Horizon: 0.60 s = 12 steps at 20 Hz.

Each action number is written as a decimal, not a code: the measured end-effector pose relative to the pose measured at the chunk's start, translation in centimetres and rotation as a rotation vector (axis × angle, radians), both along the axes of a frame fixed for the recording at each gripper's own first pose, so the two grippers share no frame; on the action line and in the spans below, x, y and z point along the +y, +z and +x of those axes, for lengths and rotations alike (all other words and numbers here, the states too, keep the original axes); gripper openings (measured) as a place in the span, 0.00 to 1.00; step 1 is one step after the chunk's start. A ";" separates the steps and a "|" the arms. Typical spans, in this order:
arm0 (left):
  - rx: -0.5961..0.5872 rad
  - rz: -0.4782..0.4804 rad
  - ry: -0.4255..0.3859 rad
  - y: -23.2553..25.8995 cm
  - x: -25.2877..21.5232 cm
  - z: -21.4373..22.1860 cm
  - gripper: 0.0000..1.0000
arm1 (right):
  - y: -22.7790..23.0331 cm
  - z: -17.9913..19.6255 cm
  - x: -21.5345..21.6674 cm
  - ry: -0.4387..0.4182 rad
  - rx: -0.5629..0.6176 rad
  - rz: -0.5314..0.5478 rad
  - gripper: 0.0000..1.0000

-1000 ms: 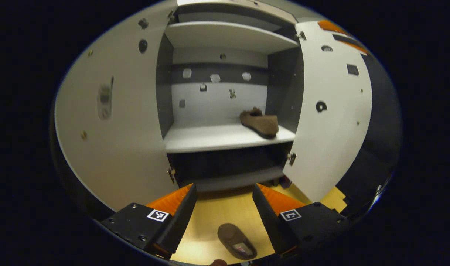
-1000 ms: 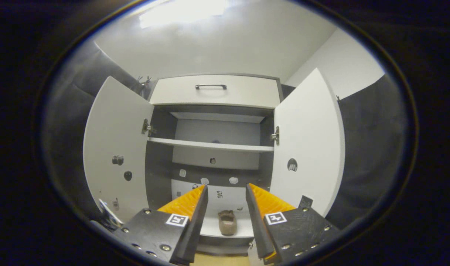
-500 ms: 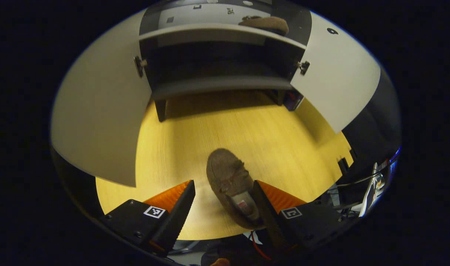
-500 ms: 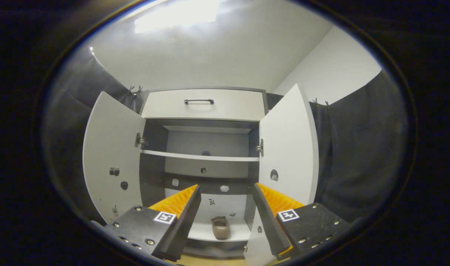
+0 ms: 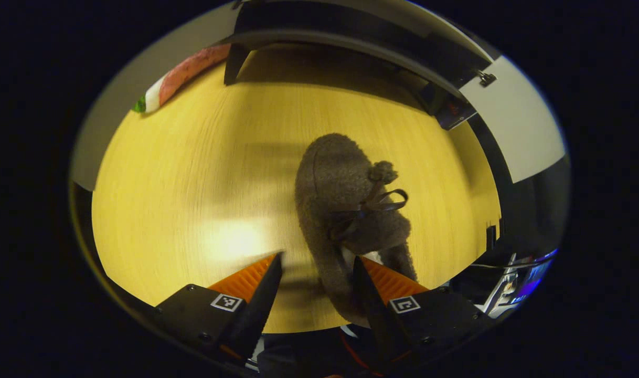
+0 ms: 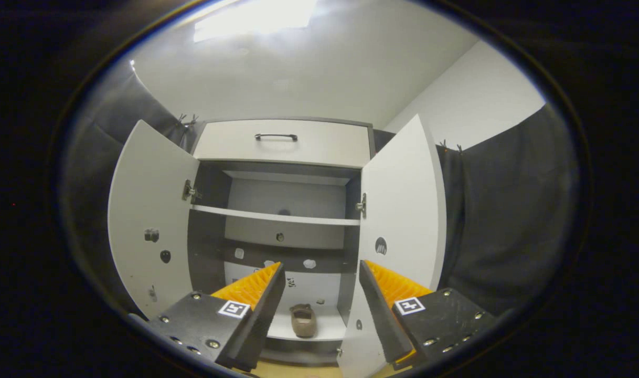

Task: Grab one shoe with the right hand and put it into the shoe cabinet, grab the other shoe with the left hand and put it into the shoe cabinet; then close the right door with the right hand and the left door with the left hand.

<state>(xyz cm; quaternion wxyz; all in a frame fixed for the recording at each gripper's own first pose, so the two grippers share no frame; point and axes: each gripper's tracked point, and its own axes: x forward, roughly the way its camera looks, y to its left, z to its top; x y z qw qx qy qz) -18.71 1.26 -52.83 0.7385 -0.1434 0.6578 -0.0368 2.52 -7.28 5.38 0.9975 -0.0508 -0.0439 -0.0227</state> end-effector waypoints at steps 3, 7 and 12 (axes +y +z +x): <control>0.017 -0.057 0.066 -0.5 -0.8 0.0 0.74 | 0.1 -0.1 -0.4 -0.013 -0.005 -0.013 0.85; 0.056 -0.108 0.127 -0.7 -1.9 0.1 0.41 | 0.3 -0.2 -0.6 -0.020 -0.011 -0.013 0.85; 0.144 -0.157 0.260 -0.8 -1.7 0.2 0.13 | 0.1 -0.2 -0.6 -0.022 -0.012 -0.029 0.85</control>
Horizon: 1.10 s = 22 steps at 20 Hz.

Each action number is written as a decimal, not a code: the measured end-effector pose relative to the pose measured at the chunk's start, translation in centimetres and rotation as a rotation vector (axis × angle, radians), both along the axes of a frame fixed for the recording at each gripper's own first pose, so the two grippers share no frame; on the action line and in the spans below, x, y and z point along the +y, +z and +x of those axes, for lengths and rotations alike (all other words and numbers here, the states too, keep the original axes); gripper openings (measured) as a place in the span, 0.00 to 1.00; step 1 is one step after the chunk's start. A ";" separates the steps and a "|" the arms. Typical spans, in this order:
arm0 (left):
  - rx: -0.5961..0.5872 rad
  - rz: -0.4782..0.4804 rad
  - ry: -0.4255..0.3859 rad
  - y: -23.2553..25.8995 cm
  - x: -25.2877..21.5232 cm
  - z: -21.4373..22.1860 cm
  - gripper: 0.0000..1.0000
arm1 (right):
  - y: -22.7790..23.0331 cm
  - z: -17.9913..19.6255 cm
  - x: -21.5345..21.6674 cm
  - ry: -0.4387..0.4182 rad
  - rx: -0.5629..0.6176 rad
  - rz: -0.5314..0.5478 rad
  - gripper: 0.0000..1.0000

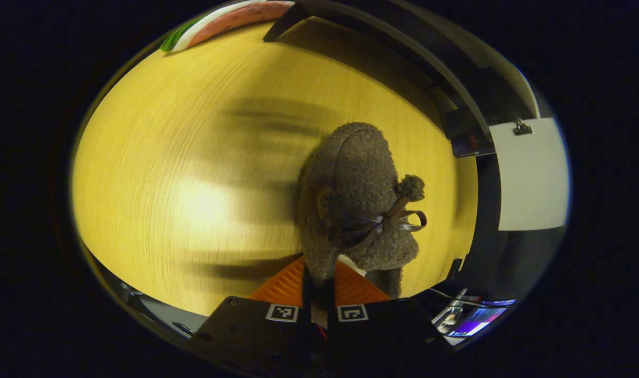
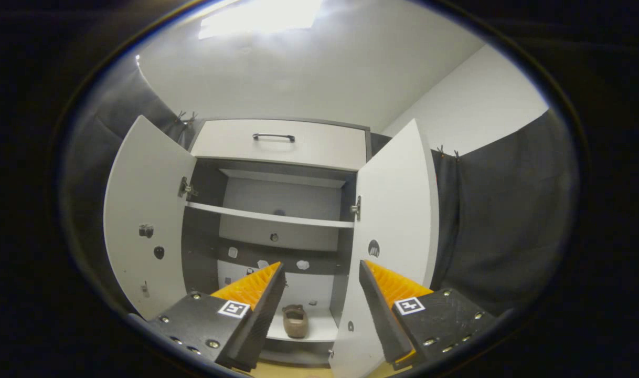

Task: Grab one shoe with the right hand and put it into the shoe cabinet, grab the other shoe with the left hand and put it into the shoe cabinet; then close the right door with the right hand and the left door with the left hand.

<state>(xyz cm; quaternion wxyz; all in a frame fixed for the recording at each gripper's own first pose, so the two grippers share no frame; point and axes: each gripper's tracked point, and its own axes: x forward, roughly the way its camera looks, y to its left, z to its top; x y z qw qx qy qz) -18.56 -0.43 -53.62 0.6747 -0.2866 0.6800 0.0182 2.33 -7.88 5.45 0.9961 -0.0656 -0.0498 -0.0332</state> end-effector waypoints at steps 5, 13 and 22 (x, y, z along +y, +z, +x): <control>-0.007 0.027 -0.047 0.3 0.2 -0.2 0.01 | -0.5 -0.1 -0.1 -0.014 0.003 -0.037 0.85; -0.141 0.054 -0.143 4.9 -0.7 3.3 0.01 | -0.7 -1.0 -0.7 -0.038 -0.002 -0.067 0.85; -0.436 0.046 -0.191 15.6 -2.4 13.1 0.01 | -0.2 -2.4 -2.6 -0.084 -0.020 -0.057 0.82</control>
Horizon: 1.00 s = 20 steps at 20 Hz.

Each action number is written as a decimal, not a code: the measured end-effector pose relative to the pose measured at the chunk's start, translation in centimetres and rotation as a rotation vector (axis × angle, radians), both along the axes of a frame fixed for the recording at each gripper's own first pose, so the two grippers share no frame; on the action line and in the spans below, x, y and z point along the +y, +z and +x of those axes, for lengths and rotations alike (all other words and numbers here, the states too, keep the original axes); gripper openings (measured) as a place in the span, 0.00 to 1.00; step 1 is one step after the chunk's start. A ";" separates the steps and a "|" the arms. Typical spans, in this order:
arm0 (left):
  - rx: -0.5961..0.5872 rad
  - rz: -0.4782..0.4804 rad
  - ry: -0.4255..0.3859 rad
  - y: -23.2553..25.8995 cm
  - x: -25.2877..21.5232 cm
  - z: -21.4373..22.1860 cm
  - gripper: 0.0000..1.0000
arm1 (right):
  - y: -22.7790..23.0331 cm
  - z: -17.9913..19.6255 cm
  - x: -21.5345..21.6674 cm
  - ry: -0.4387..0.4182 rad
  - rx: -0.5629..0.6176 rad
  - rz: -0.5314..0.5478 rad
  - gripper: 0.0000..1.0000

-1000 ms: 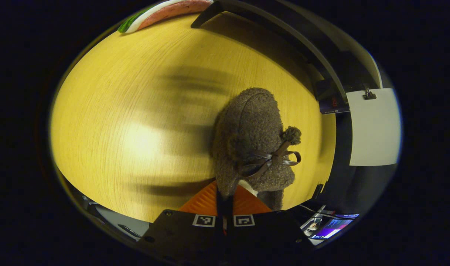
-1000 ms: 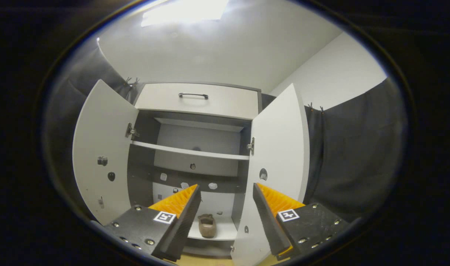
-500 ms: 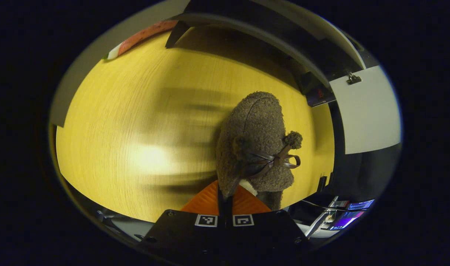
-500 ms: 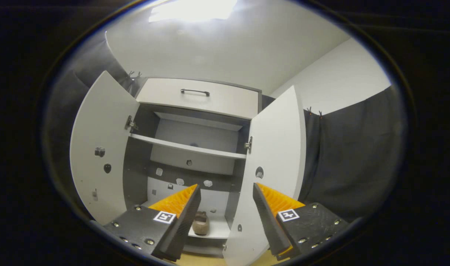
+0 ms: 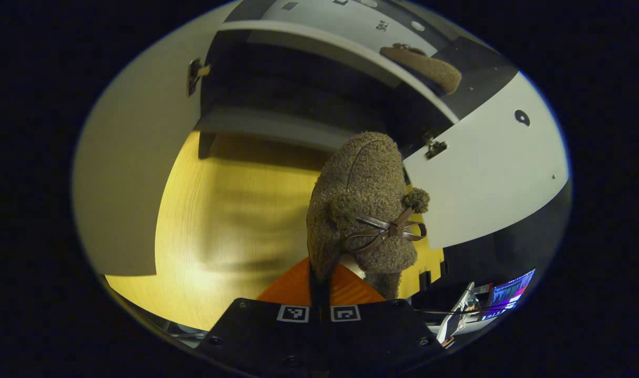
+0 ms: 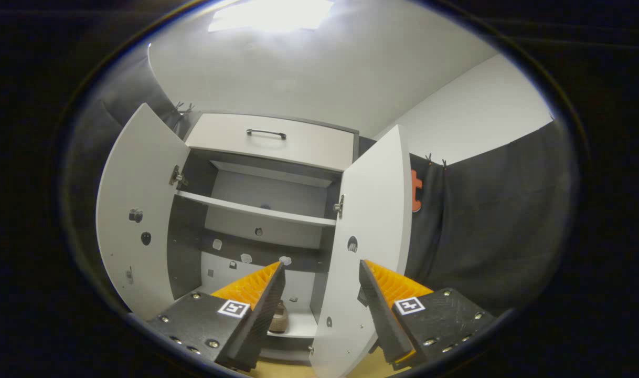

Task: Grab one shoe with the right hand and put it into the shoe cabinet, grab the other shoe with the left hand and put it into the shoe cabinet; then close the right door with the right hand and the left door with the left hand.

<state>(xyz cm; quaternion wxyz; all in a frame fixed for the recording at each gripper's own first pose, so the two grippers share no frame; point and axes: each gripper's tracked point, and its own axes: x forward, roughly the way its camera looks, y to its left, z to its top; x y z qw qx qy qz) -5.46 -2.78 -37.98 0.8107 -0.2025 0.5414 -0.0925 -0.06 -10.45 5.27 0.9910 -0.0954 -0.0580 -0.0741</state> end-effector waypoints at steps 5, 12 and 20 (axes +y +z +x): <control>-0.147 -0.028 -0.012 5.9 -1.1 5.9 0.01 | 0.2 -0.6 -0.9 -0.024 -0.009 0.005 0.85; -0.291 -0.046 0.002 12.4 -0.2 13.8 0.01 | 0.7 -1.0 -1.7 -0.049 -0.022 0.018 0.82; -0.397 -0.050 0.060 16.2 -0.1 23.0 0.01 | 2.0 -1.7 -2.9 -0.070 -0.064 0.004 0.85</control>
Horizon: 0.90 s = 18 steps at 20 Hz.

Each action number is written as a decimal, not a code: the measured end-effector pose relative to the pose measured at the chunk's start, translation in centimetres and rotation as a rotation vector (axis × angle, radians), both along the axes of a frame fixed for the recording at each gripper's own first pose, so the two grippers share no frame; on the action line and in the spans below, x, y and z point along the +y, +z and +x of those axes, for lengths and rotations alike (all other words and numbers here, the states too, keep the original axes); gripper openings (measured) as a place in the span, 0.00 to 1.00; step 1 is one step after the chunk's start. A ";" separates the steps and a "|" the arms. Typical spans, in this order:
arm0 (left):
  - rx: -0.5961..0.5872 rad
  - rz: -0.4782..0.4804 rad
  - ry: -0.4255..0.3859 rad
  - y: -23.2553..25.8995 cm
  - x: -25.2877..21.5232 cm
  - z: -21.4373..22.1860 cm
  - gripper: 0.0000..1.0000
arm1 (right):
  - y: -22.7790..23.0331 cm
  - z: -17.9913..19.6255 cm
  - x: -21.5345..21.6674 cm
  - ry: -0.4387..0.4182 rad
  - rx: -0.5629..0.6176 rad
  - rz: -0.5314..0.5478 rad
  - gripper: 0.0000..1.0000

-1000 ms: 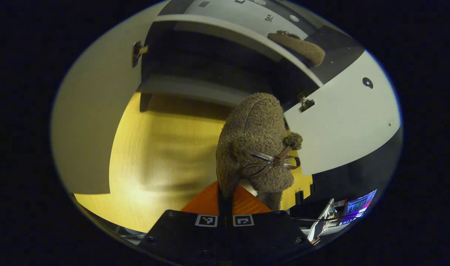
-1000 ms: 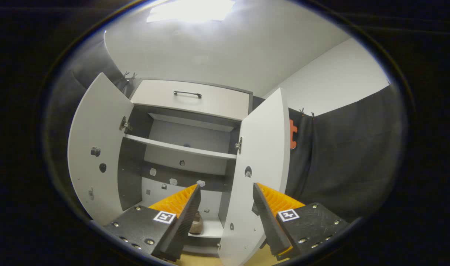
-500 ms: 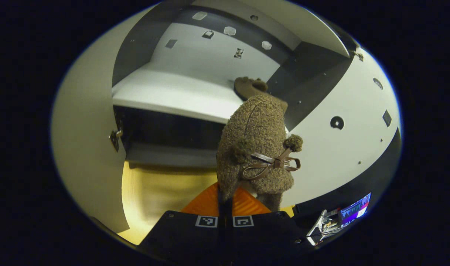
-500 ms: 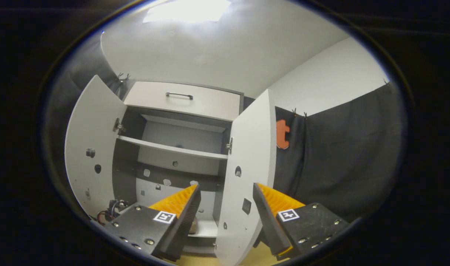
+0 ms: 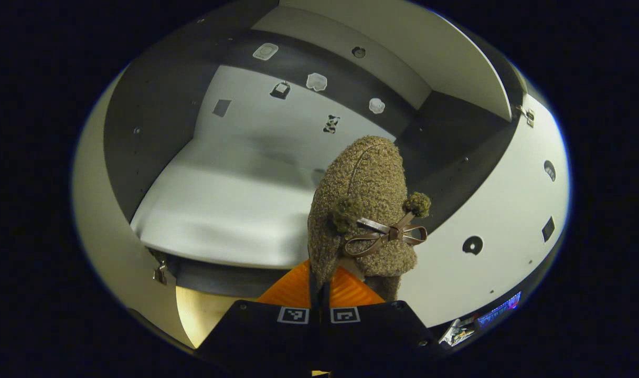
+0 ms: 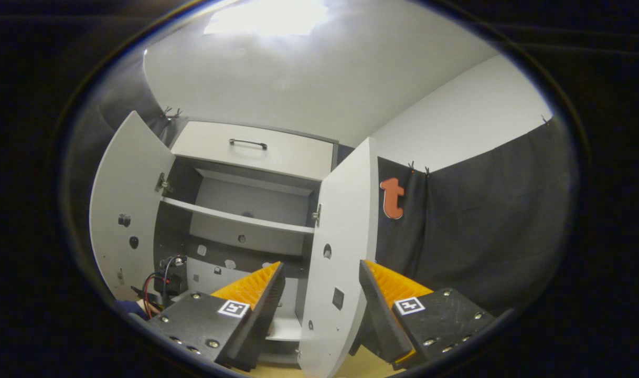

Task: Grab one shoe with the right hand and put it into the shoe cabinet, grab the other shoe with the left hand and put it into the shoe cabinet; then close the right door with the right hand and the left door with the left hand.

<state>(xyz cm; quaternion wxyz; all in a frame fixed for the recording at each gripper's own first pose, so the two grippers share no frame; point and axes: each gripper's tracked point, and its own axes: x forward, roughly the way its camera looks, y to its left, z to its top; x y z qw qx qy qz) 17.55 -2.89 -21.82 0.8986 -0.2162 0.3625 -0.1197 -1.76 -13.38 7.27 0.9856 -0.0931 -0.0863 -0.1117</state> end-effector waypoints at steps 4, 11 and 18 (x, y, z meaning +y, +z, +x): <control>-0.024 -0.008 0.047 0.8 0.3 4.0 0.01 | 0.6 -0.3 -1.3 -0.014 -0.018 0.002 0.85; 0.019 0.048 0.088 -1.7 1.2 8.0 0.01 | 1.3 -0.8 -3.3 -0.032 -0.030 -0.036 0.85; 0.039 0.124 0.097 -3.6 1.7 10.7 0.01 | 1.4 -1.7 -3.5 -0.019 -0.041 -0.090 0.82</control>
